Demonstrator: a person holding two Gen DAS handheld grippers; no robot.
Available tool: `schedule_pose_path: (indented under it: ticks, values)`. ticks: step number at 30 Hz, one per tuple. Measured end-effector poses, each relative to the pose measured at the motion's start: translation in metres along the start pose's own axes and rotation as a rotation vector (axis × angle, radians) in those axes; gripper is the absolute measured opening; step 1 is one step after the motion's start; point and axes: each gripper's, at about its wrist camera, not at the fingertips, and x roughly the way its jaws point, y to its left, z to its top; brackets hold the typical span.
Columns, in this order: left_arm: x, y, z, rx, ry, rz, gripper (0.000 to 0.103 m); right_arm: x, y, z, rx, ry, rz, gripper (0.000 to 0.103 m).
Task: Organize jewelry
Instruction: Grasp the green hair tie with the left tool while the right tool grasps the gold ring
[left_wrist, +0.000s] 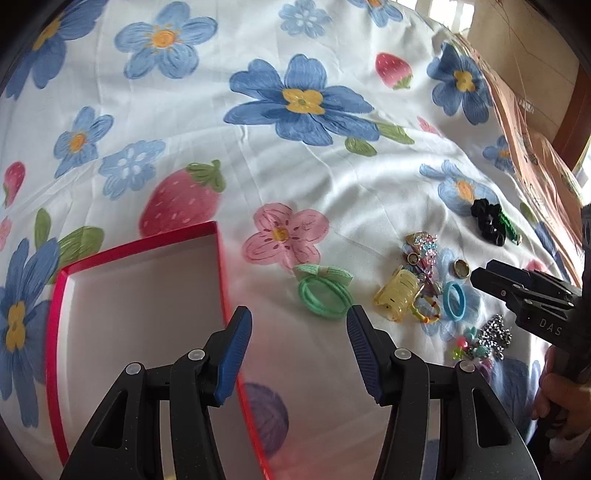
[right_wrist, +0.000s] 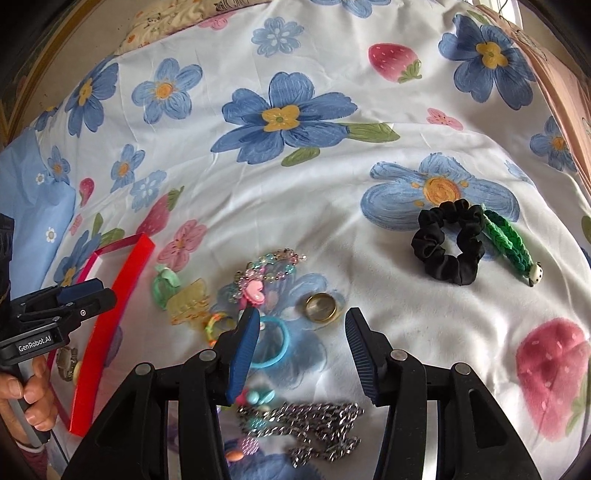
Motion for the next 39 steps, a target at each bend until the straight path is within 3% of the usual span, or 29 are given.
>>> schedule_pose_path:
  ticks: [9,11,14,15,18,28,39]
  values:
    - [0.055,-0.014,0.024,0.050,0.082,0.008,0.053,0.032,-0.008,0.003,-0.007,0.061,-0.033,0.048]
    - [0.061,-0.016,0.026,0.060,0.094,0.008,0.052,0.033,-0.008,0.002,-0.020,0.058,-0.047,0.042]
    - [0.070,-0.020,0.027,0.075,0.114,-0.006,0.031,0.035,-0.008,0.002,-0.031,0.057,-0.073,0.025]
    - [0.070,-0.021,0.026,0.082,0.115,-0.003,0.029,0.034,-0.009,0.001,-0.029,0.055,-0.075,0.023]
    - [0.071,-0.023,0.025,0.092,0.120,-0.013,0.008,0.033,-0.009,0.002,-0.026,0.050,-0.069,0.023]
    - [0.039,-0.018,0.015,0.099,0.051,-0.039,0.005,0.009,-0.004,0.005,-0.009,-0.001,-0.021,0.023]
    - [-0.019,0.008,-0.007,0.015,-0.018,-0.080,0.005,-0.012,0.022,0.006,-0.023,-0.022,0.061,0.023]
